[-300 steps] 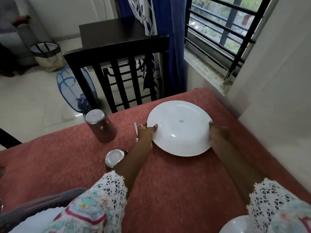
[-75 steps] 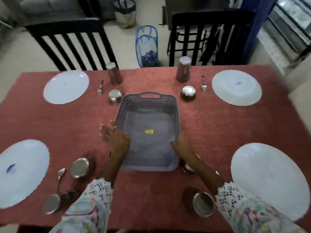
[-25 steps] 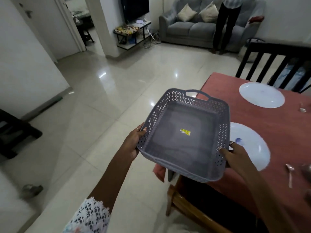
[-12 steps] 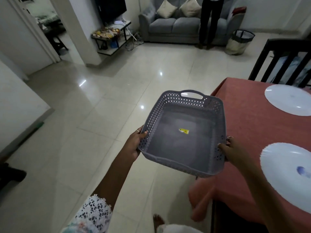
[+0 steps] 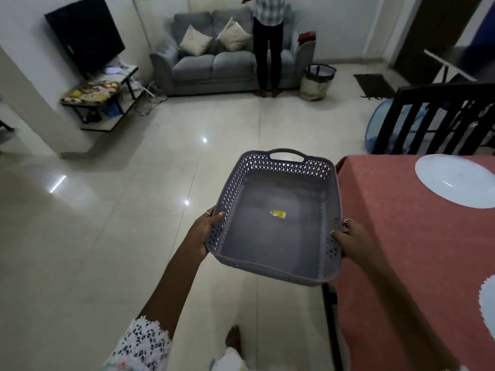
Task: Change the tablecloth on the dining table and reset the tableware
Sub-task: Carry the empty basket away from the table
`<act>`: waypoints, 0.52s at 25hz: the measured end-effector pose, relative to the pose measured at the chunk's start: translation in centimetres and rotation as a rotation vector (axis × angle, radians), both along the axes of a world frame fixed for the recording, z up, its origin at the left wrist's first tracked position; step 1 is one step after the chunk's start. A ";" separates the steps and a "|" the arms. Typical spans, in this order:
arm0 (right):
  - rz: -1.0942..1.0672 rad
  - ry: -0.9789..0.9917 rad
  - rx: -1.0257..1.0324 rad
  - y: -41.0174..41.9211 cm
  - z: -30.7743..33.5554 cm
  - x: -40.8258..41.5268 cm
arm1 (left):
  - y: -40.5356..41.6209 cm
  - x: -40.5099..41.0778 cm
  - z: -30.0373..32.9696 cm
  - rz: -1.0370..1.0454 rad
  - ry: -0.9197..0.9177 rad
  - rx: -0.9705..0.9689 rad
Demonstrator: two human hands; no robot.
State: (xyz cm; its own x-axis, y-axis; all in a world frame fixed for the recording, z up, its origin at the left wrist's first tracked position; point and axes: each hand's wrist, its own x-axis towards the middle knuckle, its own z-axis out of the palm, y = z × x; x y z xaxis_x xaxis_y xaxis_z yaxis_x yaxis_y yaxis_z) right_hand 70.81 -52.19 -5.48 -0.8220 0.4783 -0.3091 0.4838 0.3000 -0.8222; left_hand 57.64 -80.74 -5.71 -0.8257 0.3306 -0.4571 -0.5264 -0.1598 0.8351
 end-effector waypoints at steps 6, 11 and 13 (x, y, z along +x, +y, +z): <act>-0.169 -0.002 0.026 2.2 1.4 -13.3 | 5.4 -17.4 0.4 -0.104 0.034 -0.029; -0.331 0.009 0.030 9.1 -0.4 -24.1 | 15.1 -31.1 -0.5 -0.199 0.038 -0.045; -0.392 0.038 0.017 12.2 -0.9 -28.1 | 19.4 -36.2 -0.9 -0.225 0.030 -0.031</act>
State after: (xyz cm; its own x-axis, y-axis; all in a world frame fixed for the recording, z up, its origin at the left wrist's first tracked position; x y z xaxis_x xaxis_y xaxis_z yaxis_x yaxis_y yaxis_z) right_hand 42.66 -40.01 -6.39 -0.5871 0.7628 -0.2711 0.5332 0.1125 -0.8385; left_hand 21.41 -61.33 -6.64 -0.7458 0.4940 -0.4468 -0.5210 -0.0147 0.8534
